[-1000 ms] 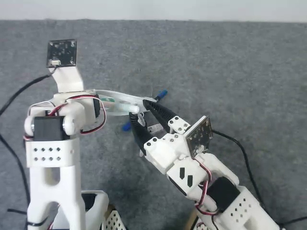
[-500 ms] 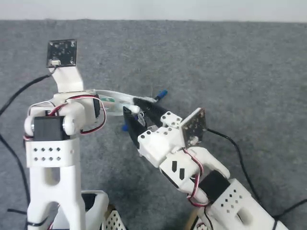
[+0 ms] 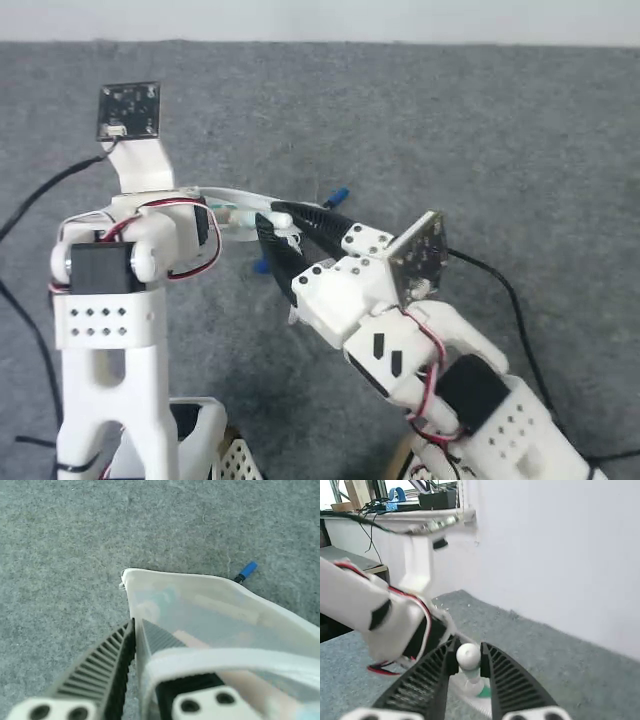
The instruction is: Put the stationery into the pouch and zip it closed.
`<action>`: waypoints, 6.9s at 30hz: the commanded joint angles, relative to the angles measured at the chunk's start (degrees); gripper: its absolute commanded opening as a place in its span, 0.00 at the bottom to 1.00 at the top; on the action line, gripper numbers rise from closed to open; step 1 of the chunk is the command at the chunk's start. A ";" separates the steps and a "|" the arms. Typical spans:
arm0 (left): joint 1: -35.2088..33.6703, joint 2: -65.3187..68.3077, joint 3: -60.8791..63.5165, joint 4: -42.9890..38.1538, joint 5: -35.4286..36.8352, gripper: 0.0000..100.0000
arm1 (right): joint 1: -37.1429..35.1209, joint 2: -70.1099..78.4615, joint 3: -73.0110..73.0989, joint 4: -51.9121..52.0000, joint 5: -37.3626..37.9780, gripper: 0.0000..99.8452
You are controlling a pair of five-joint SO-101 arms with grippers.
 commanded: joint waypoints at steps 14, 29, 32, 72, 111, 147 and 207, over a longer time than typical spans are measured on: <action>0.09 -0.44 0.04 -1.93 0.62 0.01 | 0.04 19.21 -16.88 13.85 13.98 0.04; 0.09 -0.35 0.04 -1.93 0.62 0.01 | -0.04 14.29 -24.97 26.51 9.49 0.04; 0.09 -0.26 0.04 -1.93 0.62 0.01 | -0.04 12.53 -24.79 27.56 9.49 0.01; -10.90 -0.44 -1.45 -2.37 3.43 0.01 | 13.93 54.29 -34.29 27.82 -17.41 0.12; -10.90 -0.09 -1.27 -2.37 3.25 0.01 | 20.18 106.77 -76.57 35.74 -22.33 0.12; -10.90 -0.09 -0.66 -2.81 3.25 0.01 | 20.26 102.46 -91.34 64.92 -22.07 0.01; -10.55 -0.44 -0.66 -2.81 3.43 0.01 | 4.35 32.40 -57.32 58.86 -17.41 0.01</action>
